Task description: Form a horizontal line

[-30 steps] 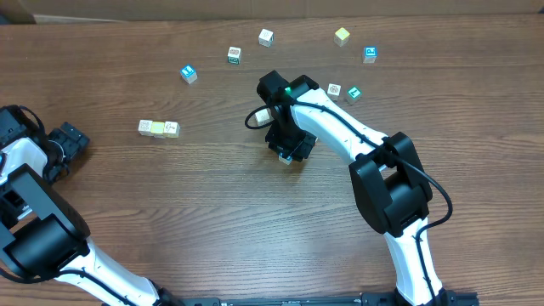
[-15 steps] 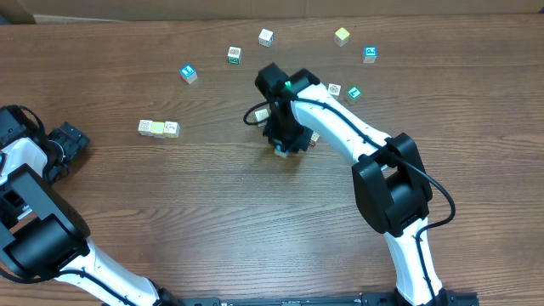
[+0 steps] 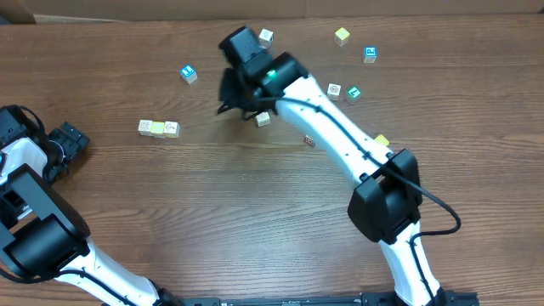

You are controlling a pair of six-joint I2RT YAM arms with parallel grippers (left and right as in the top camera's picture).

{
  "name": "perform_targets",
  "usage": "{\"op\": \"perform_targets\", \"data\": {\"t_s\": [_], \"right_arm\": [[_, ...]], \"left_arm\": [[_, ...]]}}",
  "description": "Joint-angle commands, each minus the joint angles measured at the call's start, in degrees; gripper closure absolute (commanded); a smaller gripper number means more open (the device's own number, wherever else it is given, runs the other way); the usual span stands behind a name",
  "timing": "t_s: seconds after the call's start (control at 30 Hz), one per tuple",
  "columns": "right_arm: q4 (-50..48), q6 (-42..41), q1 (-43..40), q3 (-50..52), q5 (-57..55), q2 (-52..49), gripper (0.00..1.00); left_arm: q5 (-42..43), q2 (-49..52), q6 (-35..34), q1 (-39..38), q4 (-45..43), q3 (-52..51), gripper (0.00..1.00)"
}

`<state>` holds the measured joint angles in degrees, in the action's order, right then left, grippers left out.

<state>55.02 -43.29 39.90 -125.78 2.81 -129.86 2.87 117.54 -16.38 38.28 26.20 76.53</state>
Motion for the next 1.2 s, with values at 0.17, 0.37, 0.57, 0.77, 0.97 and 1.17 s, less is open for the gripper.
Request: {"op": "perform_targets", "data": {"t_s": [0.17,0.37,0.57,0.77,0.97,1.17], "right_arm": [[-7.93,4.57,8.09,-1.03,-15.04,-0.15,0.85],[-8.22,4.66,11.41,-0.81,-19.5,-3.15,0.84],[-8.48,4.83,12.09,-0.24,-19.47,-6.34,0.84],[-9.18,4.81,12.11,-0.04,-19.37,-7.69,0.84],[-12.37,4.79,12.22,1.7,-16.68,-9.46,0.84],[-12.74,4.81,12.22,1.7,-16.65,-12.37,0.84]], "left_arm": [[-1.81,4.24,-0.79,0.96,2.27,-3.41,0.0],[-1.81,4.24,-0.79,0.96,2.27,-3.41,0.0],[-1.81,4.24,-0.79,0.96,2.29,-3.41,0.0],[-1.81,4.24,-0.79,0.96,2.27,-3.41,0.01],[-1.81,4.24,-0.79,0.96,2.27,-3.41,0.0],[-1.81,4.24,-0.79,0.96,2.27,-3.41,0.01]]}}
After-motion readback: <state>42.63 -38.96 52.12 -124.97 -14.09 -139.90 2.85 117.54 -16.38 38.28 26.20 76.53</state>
